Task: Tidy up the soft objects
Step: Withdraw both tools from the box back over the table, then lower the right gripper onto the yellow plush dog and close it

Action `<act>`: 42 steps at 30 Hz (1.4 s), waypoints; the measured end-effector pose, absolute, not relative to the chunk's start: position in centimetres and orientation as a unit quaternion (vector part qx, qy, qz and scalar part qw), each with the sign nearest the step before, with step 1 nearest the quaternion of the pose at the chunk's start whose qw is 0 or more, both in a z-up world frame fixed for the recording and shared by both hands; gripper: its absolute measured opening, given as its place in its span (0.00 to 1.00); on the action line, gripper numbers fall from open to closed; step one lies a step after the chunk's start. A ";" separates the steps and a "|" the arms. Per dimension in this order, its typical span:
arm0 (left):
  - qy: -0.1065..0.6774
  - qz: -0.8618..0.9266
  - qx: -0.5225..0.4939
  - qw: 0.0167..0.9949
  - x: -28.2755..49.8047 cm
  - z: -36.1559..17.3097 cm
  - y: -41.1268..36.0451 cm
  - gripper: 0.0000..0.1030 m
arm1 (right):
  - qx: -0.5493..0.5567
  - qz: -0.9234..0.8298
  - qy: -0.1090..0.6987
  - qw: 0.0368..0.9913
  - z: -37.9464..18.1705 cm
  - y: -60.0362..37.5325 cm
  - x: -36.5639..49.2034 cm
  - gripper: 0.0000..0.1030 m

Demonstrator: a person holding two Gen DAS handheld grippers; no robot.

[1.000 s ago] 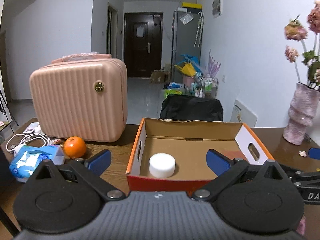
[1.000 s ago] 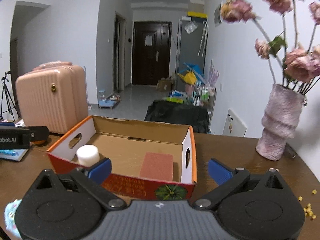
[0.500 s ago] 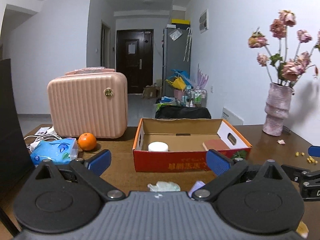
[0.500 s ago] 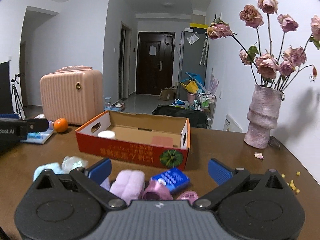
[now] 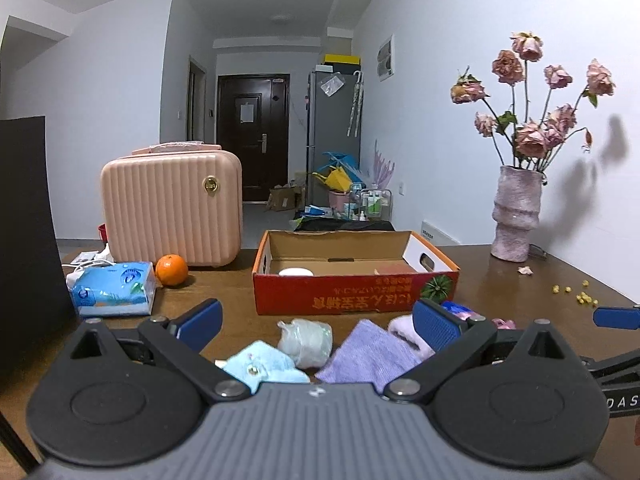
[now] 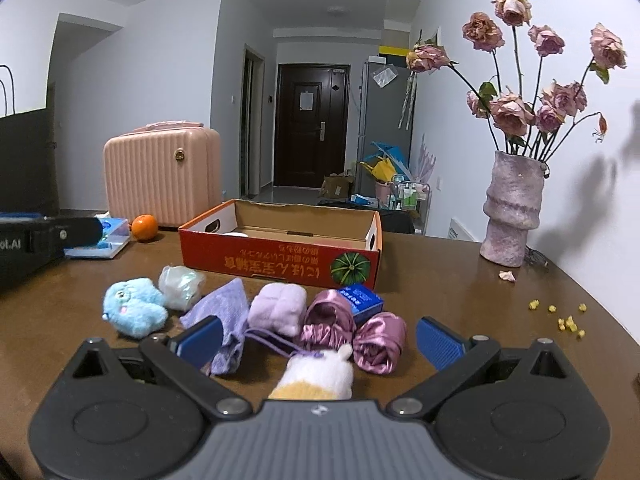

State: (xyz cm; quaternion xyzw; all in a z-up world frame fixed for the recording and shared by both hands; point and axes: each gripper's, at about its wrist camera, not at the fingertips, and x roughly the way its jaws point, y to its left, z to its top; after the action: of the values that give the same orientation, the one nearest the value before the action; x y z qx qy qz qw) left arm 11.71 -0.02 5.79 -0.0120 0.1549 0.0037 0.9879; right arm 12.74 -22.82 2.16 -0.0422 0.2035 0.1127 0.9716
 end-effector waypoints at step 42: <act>0.209 -0.015 -0.039 0.977 9.8 -1.0 0.5 1.00 | 0.000 0.067 0.272 0.960 -2.8 -23.0 12.6 1.00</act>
State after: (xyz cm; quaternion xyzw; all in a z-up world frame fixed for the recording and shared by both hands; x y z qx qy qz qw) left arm 9.76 0.46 -0.96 -0.0387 0.2090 -0.0151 0.9770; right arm 12.65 -23.05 -2.81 -0.0001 0.2715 0.0674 0.9601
